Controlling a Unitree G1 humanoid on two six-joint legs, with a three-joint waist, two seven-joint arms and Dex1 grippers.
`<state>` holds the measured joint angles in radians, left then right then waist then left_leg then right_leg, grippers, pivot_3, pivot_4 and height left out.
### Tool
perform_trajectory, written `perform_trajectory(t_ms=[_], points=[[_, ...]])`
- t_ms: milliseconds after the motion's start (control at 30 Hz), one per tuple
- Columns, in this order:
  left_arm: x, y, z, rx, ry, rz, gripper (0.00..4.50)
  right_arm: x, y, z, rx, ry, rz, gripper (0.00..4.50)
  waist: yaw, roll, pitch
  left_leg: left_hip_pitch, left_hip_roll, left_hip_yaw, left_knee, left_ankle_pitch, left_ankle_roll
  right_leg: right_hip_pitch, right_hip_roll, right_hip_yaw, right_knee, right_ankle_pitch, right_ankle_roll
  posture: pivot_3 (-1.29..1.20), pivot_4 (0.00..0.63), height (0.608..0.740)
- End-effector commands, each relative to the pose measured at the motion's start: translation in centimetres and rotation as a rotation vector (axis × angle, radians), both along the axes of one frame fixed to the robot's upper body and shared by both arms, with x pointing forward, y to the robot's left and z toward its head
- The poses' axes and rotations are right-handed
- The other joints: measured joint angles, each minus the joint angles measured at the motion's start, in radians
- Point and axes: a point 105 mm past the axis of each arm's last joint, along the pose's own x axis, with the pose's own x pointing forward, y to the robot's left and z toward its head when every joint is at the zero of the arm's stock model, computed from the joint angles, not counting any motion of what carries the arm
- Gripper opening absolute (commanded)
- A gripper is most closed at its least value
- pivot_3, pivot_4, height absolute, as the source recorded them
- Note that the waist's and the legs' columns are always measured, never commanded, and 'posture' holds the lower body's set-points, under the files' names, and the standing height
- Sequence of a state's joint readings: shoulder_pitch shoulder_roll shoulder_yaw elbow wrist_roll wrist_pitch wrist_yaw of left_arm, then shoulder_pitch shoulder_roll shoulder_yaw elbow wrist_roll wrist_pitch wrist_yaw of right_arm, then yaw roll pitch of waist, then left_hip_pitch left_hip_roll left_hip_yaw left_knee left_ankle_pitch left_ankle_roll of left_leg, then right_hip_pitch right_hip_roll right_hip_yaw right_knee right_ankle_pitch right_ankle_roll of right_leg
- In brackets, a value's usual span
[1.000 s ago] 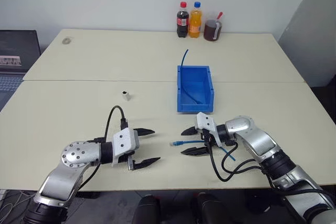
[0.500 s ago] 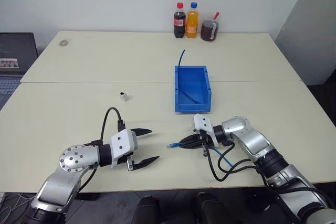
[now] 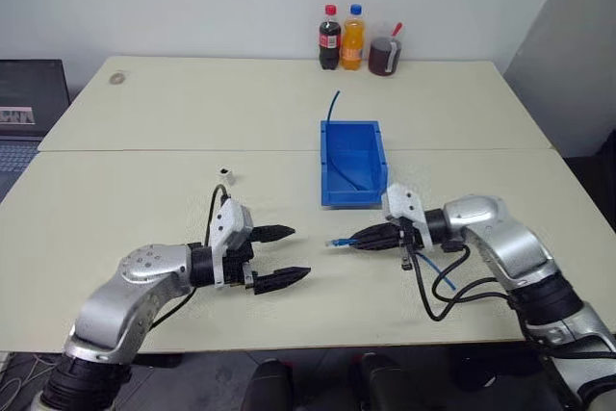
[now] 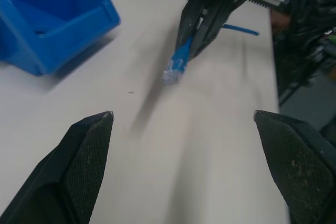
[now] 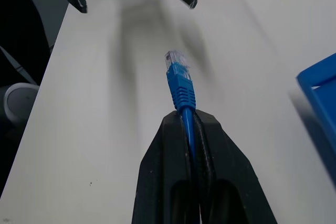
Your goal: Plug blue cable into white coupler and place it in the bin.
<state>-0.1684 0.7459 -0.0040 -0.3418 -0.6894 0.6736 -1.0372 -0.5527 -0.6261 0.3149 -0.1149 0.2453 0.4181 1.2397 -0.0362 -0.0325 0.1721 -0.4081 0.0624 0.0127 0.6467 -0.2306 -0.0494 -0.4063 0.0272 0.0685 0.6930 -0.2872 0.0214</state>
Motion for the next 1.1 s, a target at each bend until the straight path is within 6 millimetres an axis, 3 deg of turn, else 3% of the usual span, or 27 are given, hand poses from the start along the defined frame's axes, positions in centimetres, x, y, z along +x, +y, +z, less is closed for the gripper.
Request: perform_trajectory(t_ms=[33, 300, 433, 567, 667, 900, 1100], points=[[0.3, -0.3, 1.2, 0.024, 0.032, -0.119, 4.50, -0.4, 0.1, 2.1, -0.070, -0.168, 0.107, 0.02, 0.001, 0.000, 0.000, 0.000, 0.000, 0.000, 0.000, 0.000, 0.000, 0.000, 0.000, 0.000, 0.000, 0.000, 0.000, 0.00, 0.150, 0.740], [4.2, -2.4, 3.7, 0.290, -0.169, -0.388, 4.50, 0.9, 1.4, 2.4, -0.164, -0.269, 0.174, 0.02, 0.005, 0.000, 0.001, 0.000, -0.001, 0.001, 0.001, 0.000, 0.000, 0.000, 0.001, 0.000, 0.001, -0.001, -0.002, 0.00, 0.150, 0.740], [3.6, -4.1, 3.1, 0.386, -0.219, -0.528, 4.50, 1.7, 2.2, 2.8, -0.184, -0.319, 0.178, 0.02, 0.003, 0.000, 0.001, 0.000, -0.001, 0.002, 0.000, 0.000, 0.000, -0.001, 0.001, 0.002, 0.000, 0.002, -0.006, 0.00, 0.150, 0.740], [2.4, -4.3, 1.8, 0.431, -0.189, -0.588, 4.50, 1.8, 2.4, 3.0, -0.199, -0.352, 0.192, 0.02, 0.003, 0.000, 0.001, -0.002, 0.000, 0.001, -0.001, 0.000, 0.000, -0.003, 0.001, 0.001, 0.001, 0.000, -0.009, 0.00, 0.150, 0.740], [2.7, -3.9, 0.9, 0.481, -0.196, -0.574, 4.50, 1.8, 2.5, 3.2, -0.206, -0.375, 0.201, 0.02, 0.004, 0.000, 0.001, -0.003, 0.000, -0.001, 0.000, 0.000, 0.000, -0.004, 0.002, -0.001, 0.004, -0.001, -0.011, 0.00, 0.150, 0.740], [6.2, -3.6, -0.1, 0.549, -0.229, -0.402, 4.50, 1.8, 2.8, 3.5, -0.214, -0.428, 0.221, 0.02, 0.004, 0.000, 0.001, -0.003, 0.000, -0.002, 0.001, 0.000, 0.000, -0.004, 0.002, -0.002, 0.005, -0.002, -0.008, 0.00, 0.150, 0.740], [6.1, -5.2, 0.6, 0.465, -0.164, -0.370, 4.50, 1.6, 3.3, 3.5, -0.221, -0.466, 0.244, 0.02, 0.004, 0.000, 0.001, -0.003, 0.000, -0.002, 0.001, 0.000, 0.000, -0.004, 0.002, -0.002, 0.005, -0.001, -0.011, 0.00, 0.150, 0.740]])
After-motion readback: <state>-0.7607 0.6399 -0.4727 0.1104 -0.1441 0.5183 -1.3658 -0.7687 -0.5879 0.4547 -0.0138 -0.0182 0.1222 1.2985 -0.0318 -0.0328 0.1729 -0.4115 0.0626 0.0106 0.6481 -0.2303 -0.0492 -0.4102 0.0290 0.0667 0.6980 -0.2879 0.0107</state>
